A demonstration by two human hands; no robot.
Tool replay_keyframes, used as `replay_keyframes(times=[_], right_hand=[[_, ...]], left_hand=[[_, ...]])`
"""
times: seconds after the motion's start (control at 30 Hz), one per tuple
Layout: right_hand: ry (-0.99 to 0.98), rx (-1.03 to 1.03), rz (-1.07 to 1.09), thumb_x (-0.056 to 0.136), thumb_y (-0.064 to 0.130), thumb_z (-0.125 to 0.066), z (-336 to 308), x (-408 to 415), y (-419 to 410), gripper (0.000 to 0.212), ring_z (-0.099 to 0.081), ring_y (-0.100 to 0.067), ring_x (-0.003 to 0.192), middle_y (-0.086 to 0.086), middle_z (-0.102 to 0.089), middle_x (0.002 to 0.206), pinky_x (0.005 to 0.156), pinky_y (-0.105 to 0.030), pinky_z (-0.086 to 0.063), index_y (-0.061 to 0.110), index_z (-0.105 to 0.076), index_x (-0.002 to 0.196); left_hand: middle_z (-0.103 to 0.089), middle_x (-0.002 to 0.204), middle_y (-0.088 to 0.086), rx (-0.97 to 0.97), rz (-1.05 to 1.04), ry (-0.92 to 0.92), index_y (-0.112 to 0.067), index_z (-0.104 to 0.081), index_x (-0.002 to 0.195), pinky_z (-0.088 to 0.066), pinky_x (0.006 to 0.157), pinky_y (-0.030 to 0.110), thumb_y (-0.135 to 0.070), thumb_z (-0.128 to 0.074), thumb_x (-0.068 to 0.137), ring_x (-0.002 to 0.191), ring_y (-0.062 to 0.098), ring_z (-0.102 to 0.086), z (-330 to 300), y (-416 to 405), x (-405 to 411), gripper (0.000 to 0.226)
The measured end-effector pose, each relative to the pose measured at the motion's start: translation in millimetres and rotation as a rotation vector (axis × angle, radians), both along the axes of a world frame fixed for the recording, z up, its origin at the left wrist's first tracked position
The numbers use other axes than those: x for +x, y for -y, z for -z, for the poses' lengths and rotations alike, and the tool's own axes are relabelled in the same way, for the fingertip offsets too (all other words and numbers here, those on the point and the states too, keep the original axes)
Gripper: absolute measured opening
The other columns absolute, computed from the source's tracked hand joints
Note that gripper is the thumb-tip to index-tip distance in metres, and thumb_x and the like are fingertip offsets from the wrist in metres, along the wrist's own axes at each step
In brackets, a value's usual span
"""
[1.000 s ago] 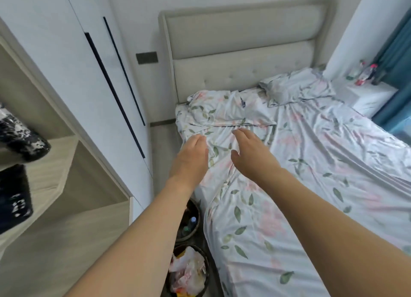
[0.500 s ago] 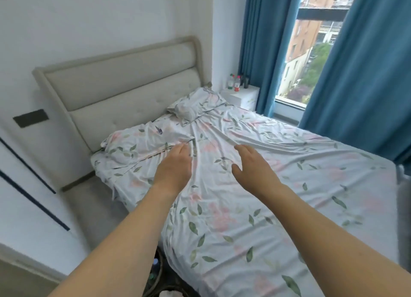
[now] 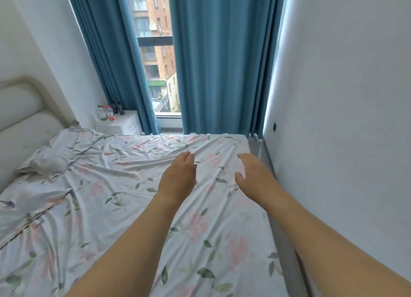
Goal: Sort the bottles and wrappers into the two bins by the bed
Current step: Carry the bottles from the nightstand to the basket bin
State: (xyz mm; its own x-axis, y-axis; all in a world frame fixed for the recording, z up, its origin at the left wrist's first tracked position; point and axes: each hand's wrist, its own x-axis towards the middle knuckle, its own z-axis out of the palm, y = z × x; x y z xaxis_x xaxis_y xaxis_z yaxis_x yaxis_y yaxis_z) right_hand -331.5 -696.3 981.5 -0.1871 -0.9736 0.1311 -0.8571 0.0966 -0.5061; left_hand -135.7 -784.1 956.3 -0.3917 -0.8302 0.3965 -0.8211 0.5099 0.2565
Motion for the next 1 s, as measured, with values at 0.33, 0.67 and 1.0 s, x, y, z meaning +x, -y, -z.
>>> replay_keyframes(times=[0.33,0.67,1.0], right_hand=[[-0.015,-0.001,0.087,0.096,0.022,-0.047,2,-244,-46,0.052,-0.034,-0.016,0.135,0.000,-0.034,0.149,0.109,-0.027,-0.029,0.014,-0.032,0.145],[-0.007,-0.029,0.081,0.098,0.022,-0.045,-11,-358,-11,0.056,-0.027,-0.017,0.142,-0.002,-0.027,0.156,0.112,-0.028,-0.024,0.013,-0.027,0.149],[0.015,-0.050,0.075,0.097,0.019,-0.044,-2,-441,119,0.050,-0.033,-0.016,0.137,0.001,-0.033,0.151,0.107,-0.026,-0.029,0.014,-0.034,0.145]], left_hand=[[-0.054,0.128,0.001,-0.062,0.148,0.004,-0.009,-0.054,0.124,-0.049,0.085,0.034,-0.023,-0.047,0.099,0.113,0.022,-0.054,0,-19,-267,0.029],[-0.049,0.135,-0.002,-0.078,0.167,0.031,-0.011,-0.050,0.128,-0.048,0.085,0.032,-0.023,-0.044,0.101,0.119,0.019,-0.051,-13,13,-373,0.030],[-0.052,0.129,0.001,-0.117,0.165,0.056,-0.006,-0.053,0.123,-0.038,0.086,0.027,-0.020,-0.040,0.103,0.117,0.017,-0.048,-22,140,-469,0.027]])
